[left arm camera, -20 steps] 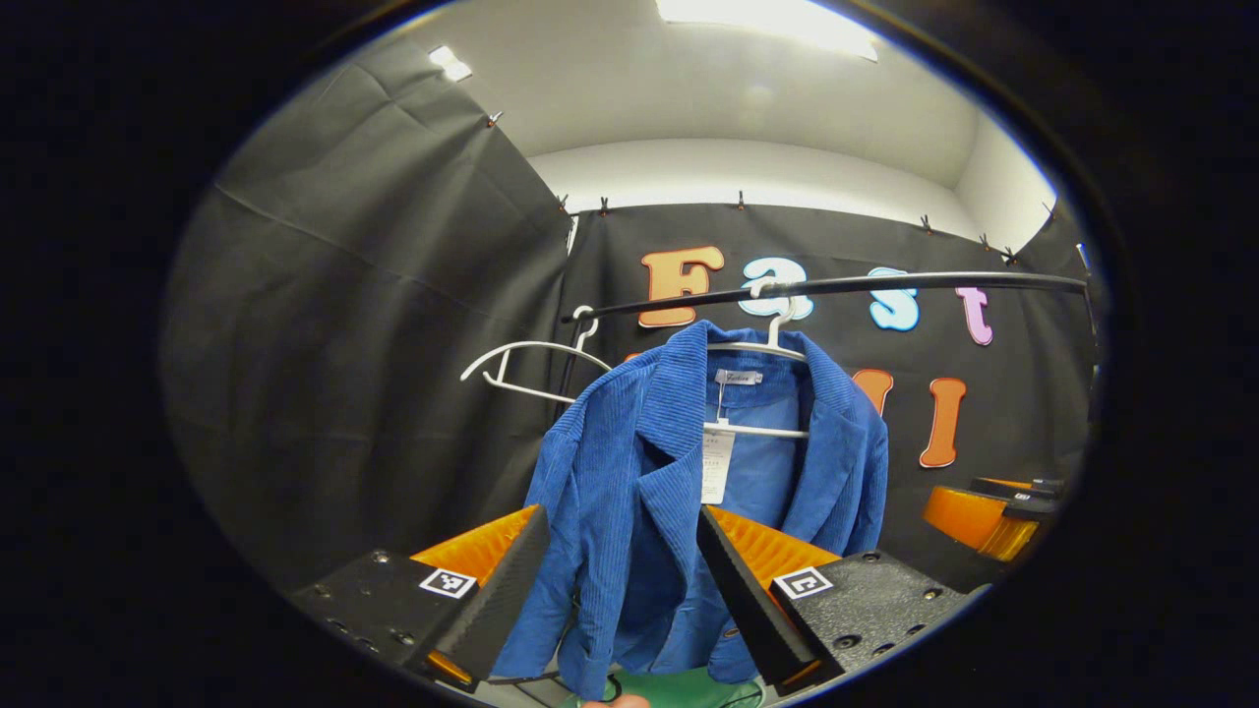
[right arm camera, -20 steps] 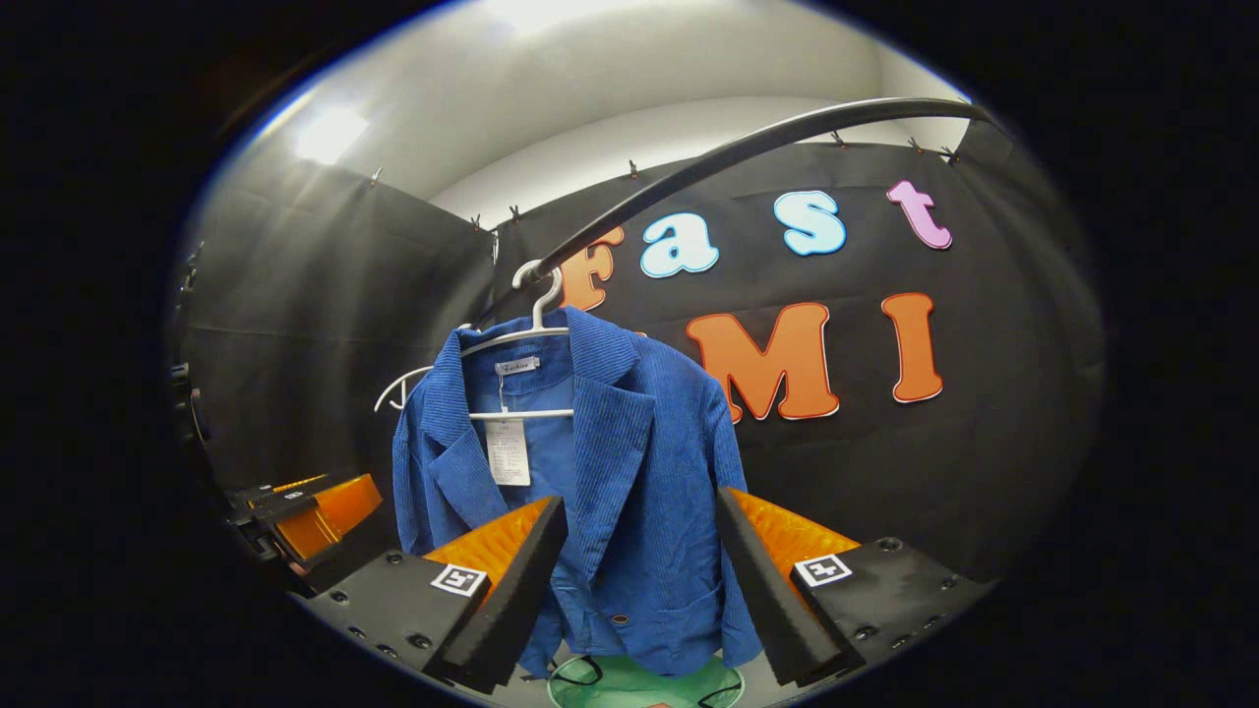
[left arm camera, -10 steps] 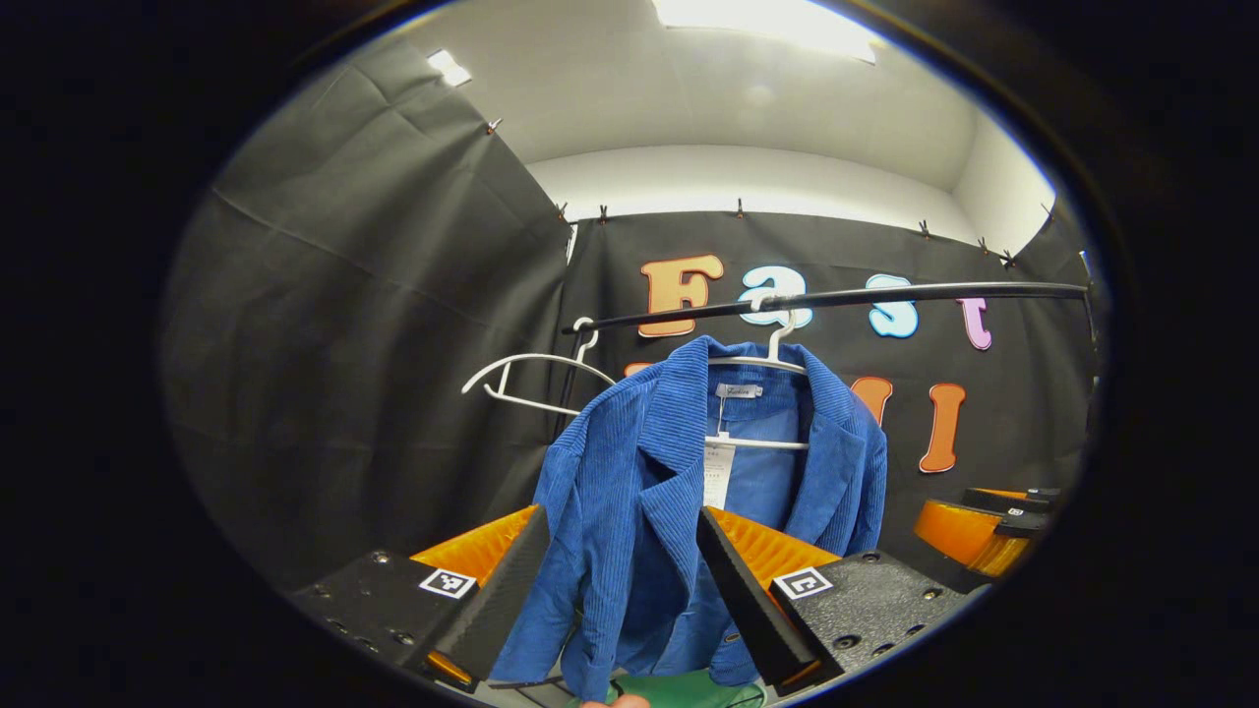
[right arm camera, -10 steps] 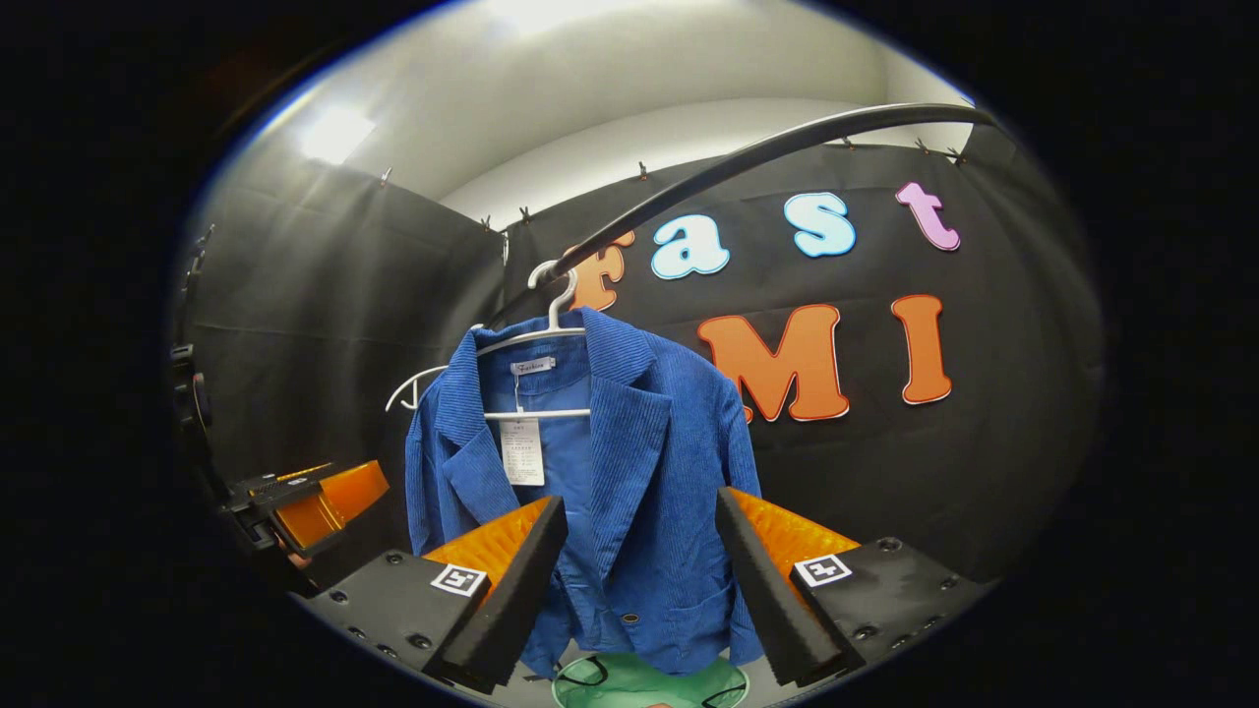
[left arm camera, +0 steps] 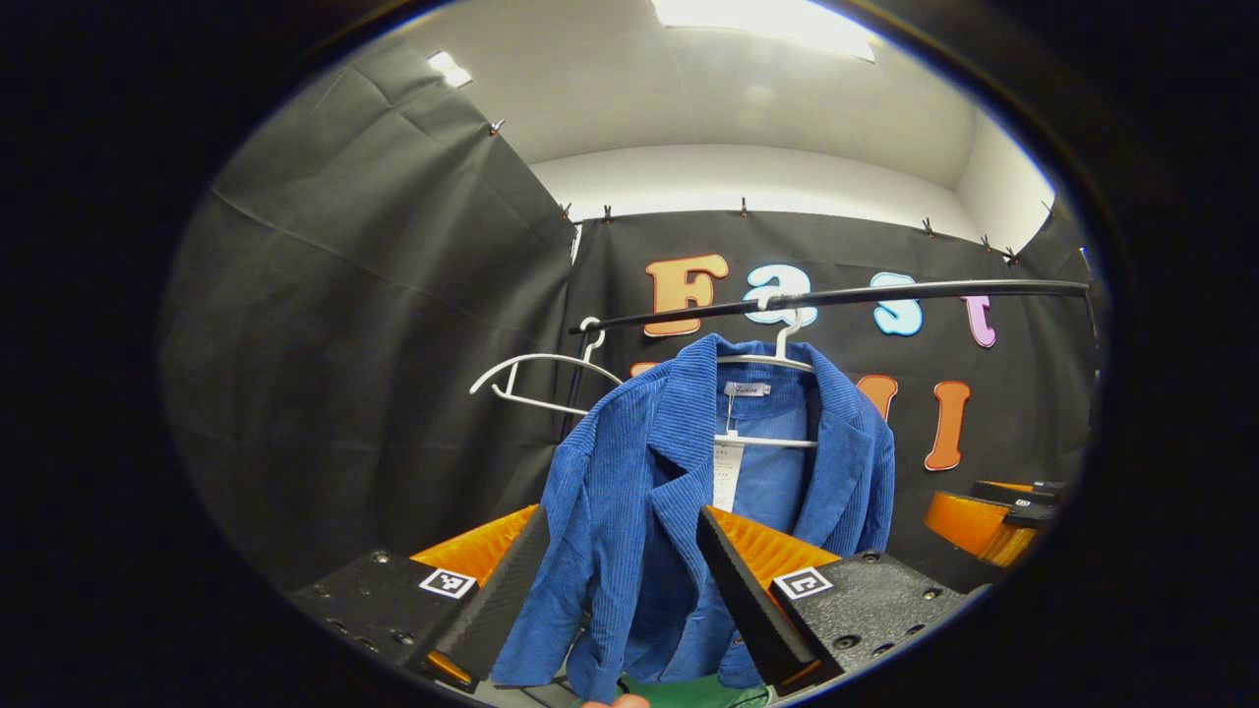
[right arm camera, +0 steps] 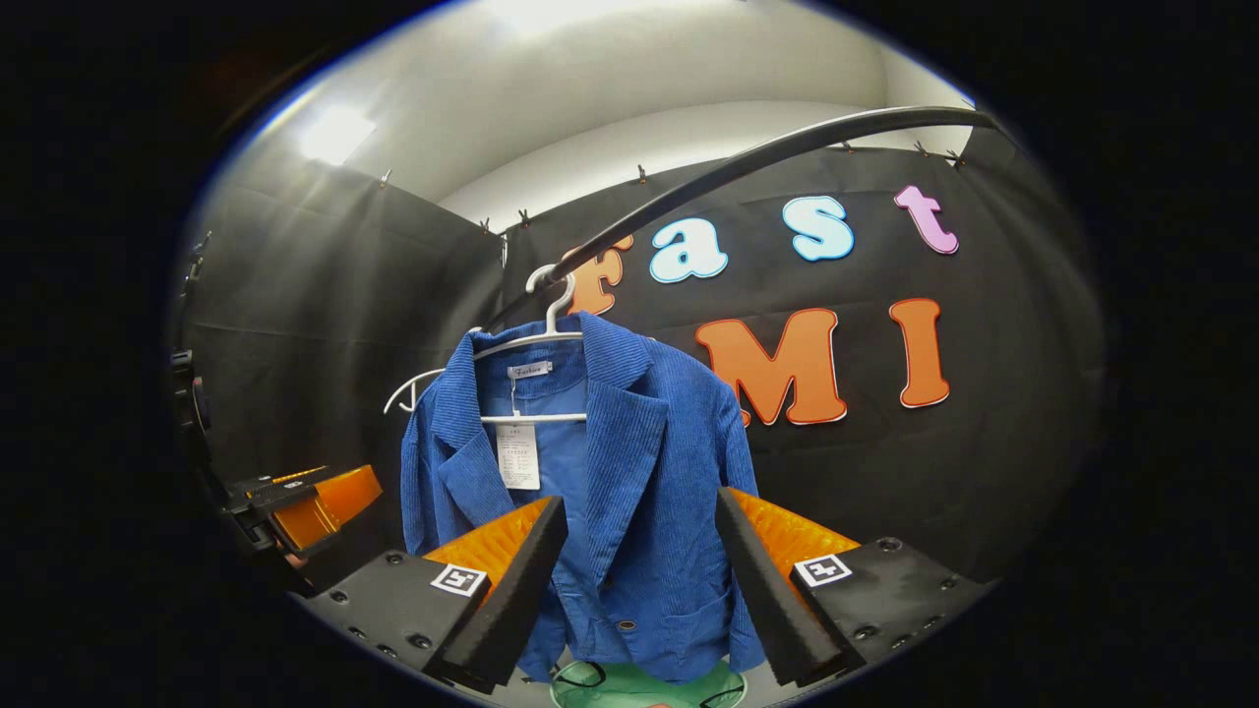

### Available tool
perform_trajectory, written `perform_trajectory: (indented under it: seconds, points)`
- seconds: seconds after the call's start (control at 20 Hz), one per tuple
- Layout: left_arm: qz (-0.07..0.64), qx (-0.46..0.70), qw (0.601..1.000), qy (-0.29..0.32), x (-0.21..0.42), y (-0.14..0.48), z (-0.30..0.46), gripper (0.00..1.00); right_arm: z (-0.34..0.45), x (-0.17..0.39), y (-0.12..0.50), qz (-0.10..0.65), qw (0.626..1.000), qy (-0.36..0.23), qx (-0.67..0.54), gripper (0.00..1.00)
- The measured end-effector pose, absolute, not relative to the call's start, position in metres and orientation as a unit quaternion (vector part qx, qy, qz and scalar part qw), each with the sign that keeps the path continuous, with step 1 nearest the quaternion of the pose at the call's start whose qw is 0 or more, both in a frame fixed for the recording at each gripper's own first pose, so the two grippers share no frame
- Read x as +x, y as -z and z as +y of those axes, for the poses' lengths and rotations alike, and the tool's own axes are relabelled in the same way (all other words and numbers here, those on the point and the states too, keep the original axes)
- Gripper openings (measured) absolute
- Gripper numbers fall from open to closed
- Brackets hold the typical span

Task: Grasp the clothes on the hanger with both hands and then place them into the laundry hamper below.

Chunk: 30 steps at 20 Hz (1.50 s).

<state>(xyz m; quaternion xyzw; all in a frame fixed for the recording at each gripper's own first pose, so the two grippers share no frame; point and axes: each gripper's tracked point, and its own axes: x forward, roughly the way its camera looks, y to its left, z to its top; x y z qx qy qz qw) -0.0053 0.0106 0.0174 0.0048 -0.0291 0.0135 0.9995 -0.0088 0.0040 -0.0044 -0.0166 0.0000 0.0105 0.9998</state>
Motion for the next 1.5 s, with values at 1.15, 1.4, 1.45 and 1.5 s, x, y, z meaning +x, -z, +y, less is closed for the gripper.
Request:
perform_trajectory:
  seconds: [1.15,1.4,1.45,1.5]
  points:
    - [-0.03,0.008,0.999,-0.01,-0.009,-0.037,0.031,0.92,0.027,0.065,0.004,-0.02,0.999,-0.019,-0.016,0.98]
    - [-0.015,0.012,1.0,0.011,-0.001,-0.029,0.048,0.92,0.029,0.129,0.054,0.026,0.999,0.033,-0.006,0.98]
    - [-0.011,0.011,1.0,0.019,0.002,-0.026,0.051,0.95,0.025,0.139,0.064,0.031,0.998,0.05,-0.008,0.98]
    - [-0.008,0.011,1.0,0.027,0.004,-0.025,0.056,0.92,0.022,0.147,0.071,0.035,0.997,0.067,-0.012,0.98]
